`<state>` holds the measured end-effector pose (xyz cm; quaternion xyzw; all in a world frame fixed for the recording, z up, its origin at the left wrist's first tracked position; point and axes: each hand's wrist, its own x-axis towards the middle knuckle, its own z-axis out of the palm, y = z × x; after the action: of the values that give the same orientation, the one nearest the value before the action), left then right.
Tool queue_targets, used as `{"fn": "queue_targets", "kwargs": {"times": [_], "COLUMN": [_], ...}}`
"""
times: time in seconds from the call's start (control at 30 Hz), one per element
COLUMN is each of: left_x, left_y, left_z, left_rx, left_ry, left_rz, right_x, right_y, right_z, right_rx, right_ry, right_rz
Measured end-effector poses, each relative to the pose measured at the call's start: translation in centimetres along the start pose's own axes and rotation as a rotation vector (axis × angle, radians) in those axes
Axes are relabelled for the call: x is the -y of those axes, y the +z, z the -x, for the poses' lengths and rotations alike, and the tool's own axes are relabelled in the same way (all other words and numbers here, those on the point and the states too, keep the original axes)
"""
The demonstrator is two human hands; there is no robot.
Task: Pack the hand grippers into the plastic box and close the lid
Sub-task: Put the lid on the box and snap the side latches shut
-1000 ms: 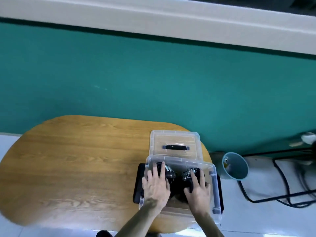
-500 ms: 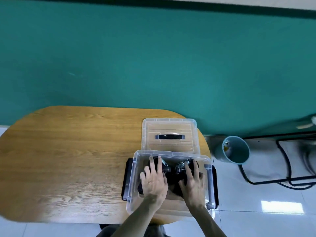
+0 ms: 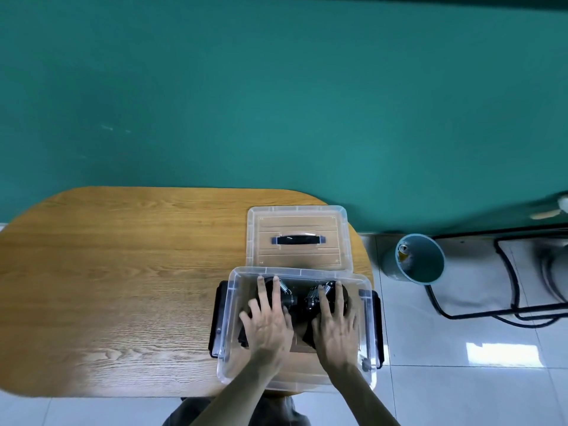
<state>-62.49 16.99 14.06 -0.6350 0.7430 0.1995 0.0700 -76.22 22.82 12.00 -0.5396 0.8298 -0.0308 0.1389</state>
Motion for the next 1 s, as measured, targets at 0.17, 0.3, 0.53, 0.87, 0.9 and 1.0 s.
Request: {"fn": "queue_targets", "kwargs": {"times": [0.17,0.3,0.53,0.87,0.9,1.0], "left_x": [0.5,1.1,2.0,7.7,8.4,9.7], "left_y": [-0.3,-1.4,-7.0,-20.0,-21.3,-25.9], "left_z": [0.2,0.8,2.2,4.8,5.0,5.1], "left_rx": [0.017,0.02,0.052,-0.133,-0.166,-0.265], "left_ry": [0.018,0.033,0.115,0.218,0.218,0.239], "left_rz": [-0.058,-0.084,-0.144,-0.149,-0.147,-0.146], "right_x": [0.6,1.2,5.1,12.9,13.7,17.2], "right_y": [0.3,-0.7,-6.3,-15.2,-16.0,-19.4], "right_z": [0.0,0.6,2.2,3.5,3.4,3.1], "right_rx": [-0.006,-0.041,-0.006,-0.082,-0.099,-0.219], "right_ry": [0.007,0.021,-0.095,-0.22,-0.233,-0.241], "right_rz": [0.051,0.028,-0.023,0.006,0.04,0.091]}}
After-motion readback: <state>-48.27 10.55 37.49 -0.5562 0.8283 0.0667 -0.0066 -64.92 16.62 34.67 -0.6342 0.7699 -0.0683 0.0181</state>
